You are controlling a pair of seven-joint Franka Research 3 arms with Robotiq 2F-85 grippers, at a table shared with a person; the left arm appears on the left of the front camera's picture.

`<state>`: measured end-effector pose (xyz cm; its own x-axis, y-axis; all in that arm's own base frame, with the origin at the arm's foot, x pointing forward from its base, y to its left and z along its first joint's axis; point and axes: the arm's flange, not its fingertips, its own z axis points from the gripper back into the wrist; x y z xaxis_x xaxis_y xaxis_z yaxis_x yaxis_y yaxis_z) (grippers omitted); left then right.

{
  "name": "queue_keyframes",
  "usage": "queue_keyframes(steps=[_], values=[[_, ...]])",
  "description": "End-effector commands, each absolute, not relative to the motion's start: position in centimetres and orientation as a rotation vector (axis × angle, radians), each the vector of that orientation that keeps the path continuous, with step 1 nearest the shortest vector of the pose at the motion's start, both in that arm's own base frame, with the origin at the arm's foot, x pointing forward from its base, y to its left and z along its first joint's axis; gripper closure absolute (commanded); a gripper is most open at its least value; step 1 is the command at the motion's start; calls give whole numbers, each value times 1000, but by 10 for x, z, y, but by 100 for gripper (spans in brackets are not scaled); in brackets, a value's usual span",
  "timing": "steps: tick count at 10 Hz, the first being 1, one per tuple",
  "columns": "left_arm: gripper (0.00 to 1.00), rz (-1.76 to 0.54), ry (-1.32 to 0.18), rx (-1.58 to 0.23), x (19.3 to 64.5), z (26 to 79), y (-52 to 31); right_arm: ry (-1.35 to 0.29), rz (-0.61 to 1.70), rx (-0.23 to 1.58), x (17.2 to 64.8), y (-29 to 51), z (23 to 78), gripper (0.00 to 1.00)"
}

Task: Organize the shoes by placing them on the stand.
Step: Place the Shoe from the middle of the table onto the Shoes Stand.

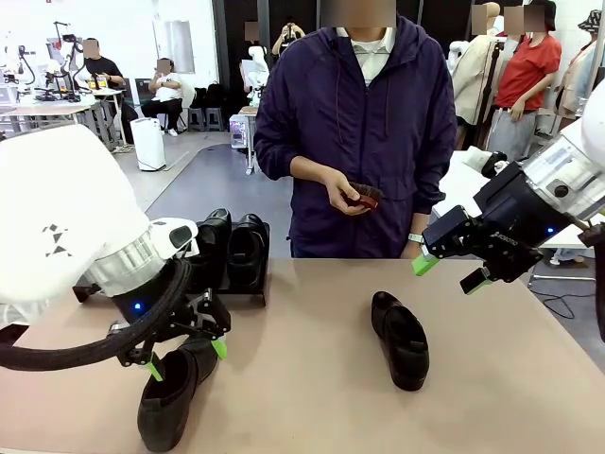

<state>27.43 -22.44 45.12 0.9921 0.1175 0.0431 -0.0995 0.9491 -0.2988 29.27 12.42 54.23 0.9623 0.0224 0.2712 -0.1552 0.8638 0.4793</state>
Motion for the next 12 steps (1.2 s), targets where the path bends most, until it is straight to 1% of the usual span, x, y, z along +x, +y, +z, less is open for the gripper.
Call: queue_keyframes(steps=[1, 4, 9, 12], values=[[0, 75, -128, -267, 300, 418, -228, -263, 115, 550, 294, 123, 544, 0], [0, 100, -174, -190, 319, 393, -231, -263, 115, 550, 294, 123, 544, 0], [0, 65, -85, -133, 333, 353, -234, -263, 115, 550, 294, 123, 544, 0], [0, 77, -55, -121, 337, 349, -234, -263, 115, 550, 294, 123, 544, 0]])
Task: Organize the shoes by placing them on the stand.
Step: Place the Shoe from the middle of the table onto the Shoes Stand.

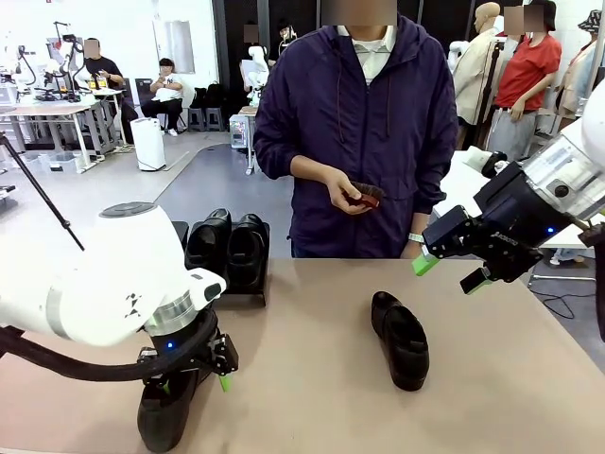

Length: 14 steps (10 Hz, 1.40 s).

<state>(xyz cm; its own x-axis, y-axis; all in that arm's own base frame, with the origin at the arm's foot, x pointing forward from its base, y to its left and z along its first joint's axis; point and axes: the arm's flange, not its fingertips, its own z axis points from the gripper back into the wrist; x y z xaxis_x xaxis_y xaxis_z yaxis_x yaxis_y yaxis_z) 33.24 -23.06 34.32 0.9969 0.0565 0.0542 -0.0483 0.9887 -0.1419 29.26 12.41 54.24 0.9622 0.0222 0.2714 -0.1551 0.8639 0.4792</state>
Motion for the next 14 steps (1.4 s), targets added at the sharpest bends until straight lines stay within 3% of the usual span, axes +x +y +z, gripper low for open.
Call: queue_keyframes(steps=[1, 2, 11, 14], values=[[60, 66, -65, -131, 335, 349, -235, -263, 115, 550, 294, 123, 544, 0], [100, 60, -72, -129, 336, 350, -235, -263, 115, 550, 294, 123, 544, 0], [100, 85, -93, -106, 335, 352, -233, -263, 115, 550, 294, 123, 544, 0], [100, 128, -174, -127, 334, 395, -217, -263, 115, 550, 294, 123, 544, 0]])
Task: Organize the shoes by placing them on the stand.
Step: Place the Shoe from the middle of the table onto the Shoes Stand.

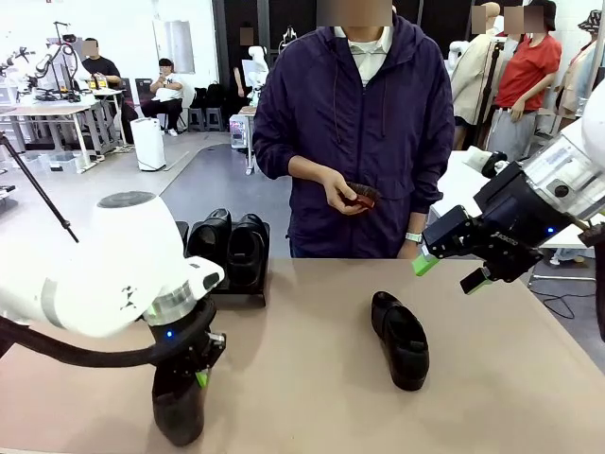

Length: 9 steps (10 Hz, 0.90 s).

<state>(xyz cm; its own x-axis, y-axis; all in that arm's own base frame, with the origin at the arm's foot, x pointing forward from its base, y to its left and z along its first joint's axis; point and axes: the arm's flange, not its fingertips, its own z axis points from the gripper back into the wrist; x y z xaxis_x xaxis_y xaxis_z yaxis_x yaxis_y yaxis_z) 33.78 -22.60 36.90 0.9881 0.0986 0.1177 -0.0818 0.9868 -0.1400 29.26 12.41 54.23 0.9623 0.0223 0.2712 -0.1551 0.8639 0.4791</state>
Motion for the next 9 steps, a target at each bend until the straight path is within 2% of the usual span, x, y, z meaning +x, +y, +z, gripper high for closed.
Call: queue_keyframes(steps=[1, 3, 5, 6, 7, 9], values=[[100, 138, -179, -142, 320, 439, -203, -263, 115, 550, 294, 123, 544, 0], [100, 103, -233, -149, 287, 509, -175, -263, 115, 550, 294, 123, 544, 0], [100, 109, -332, -164, 279, 548, -156, -263, 115, 550, 294, 123, 544, 0], [100, 181, -347, -169, 279, 554, -149, -263, 115, 550, 294, 123, 544, 0], [100, 124, -282, -169, 271, 541, -166, -263, 115, 550, 294, 123, 544, 0], [100, 124, -282, -169, 271, 541, -166, -263, 115, 550, 294, 123, 544, 0]])
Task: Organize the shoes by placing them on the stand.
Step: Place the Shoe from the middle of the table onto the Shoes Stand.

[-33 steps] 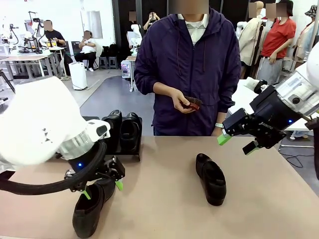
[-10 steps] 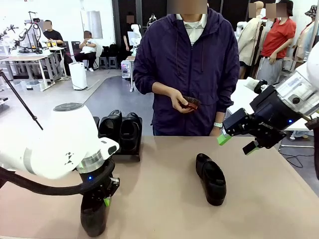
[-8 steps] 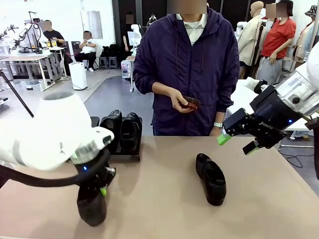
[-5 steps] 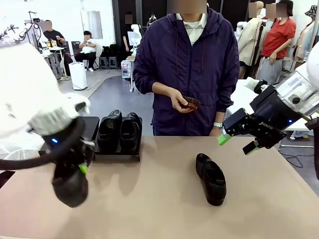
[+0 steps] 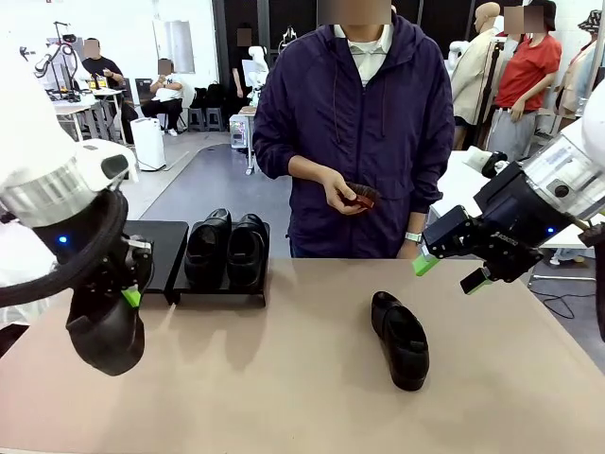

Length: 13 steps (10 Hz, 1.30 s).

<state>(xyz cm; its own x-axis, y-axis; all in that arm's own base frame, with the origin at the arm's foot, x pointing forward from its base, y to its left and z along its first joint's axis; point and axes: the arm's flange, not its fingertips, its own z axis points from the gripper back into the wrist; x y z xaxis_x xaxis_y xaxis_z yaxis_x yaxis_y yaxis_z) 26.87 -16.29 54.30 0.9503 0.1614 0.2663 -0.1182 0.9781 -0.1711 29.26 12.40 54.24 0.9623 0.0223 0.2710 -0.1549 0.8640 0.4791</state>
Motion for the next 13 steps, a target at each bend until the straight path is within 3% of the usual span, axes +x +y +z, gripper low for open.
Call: queue_keyframes(steps=[1, 3, 6, 8, 10, 11, 13], values=[[100, 124, -282, -169, 271, 541, -166, -263, 115, 550, 294, 123, 544, 0], [100, 181, -319, -180, 280, 550, -140, -263, 115, 550, 294, 123, 544, 0], [100, 75, -416, 65, 372, 575, -51, -263, 115, 550, 294, 123, 544, 0], [100, -38, -373, 88, 433, 567, -20, -263, 115, 550, 294, 123, 544, 0], [100, 178, -221, 53, 489, 550, 0, -263, 115, 550, 294, 123, 544, 0], [100, 24, -343, 109, 435, 550, 0, -263, 115, 550, 294, 123, 544, 0], [100, 24, -343, 109, 435, 550, 0, -263, 115, 550, 294, 123, 544, 0]])
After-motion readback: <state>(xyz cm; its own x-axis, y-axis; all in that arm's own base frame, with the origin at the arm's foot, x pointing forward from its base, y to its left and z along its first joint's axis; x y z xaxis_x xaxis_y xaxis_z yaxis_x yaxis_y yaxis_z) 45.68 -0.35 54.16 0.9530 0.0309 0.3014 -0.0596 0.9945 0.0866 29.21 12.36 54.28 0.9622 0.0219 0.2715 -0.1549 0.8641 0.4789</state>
